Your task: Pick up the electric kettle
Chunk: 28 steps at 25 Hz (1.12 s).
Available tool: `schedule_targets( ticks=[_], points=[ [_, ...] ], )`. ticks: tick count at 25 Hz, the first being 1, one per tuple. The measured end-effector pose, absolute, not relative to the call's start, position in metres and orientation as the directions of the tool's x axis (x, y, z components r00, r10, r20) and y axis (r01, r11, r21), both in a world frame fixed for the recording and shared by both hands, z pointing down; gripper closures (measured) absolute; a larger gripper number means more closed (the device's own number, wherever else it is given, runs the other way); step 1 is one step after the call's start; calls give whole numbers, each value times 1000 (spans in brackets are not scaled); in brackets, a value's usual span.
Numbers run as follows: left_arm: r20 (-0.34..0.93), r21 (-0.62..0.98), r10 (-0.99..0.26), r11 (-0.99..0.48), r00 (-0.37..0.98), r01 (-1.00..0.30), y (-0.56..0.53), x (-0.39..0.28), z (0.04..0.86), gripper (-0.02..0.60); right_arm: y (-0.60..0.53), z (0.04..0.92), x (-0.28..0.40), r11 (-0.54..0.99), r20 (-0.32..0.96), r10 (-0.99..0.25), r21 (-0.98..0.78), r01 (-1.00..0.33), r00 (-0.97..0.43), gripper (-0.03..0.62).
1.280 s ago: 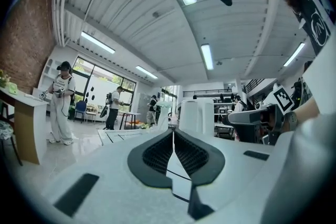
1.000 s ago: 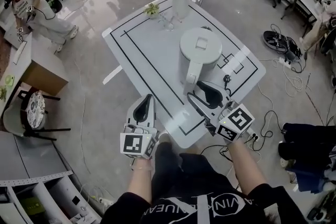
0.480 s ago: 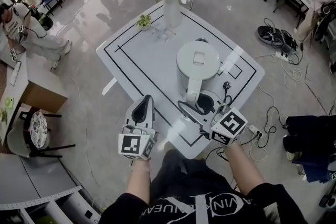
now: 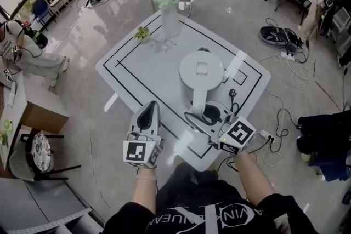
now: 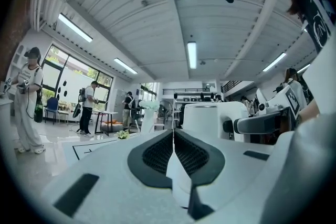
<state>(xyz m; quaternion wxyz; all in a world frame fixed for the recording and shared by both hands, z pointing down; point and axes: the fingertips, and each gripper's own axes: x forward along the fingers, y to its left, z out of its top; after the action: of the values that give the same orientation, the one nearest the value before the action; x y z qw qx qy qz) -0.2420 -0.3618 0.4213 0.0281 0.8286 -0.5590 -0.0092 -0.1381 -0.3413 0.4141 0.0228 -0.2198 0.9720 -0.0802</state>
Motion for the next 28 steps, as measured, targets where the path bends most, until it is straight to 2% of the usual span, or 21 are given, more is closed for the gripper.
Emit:
schedule_targets(
  ticks=[12,28],
  points=[
    [-1,49,-915,-404,404,-914,-375,-242,412,568,-354,399,-138,901,-63,-413,-178,-396,-909,448],
    [-34,63,-936,-352,351,-934,-369,-252,401,568,-372,369,-126,893,-122,-430,-201,-402,-895,447]
  ],
)
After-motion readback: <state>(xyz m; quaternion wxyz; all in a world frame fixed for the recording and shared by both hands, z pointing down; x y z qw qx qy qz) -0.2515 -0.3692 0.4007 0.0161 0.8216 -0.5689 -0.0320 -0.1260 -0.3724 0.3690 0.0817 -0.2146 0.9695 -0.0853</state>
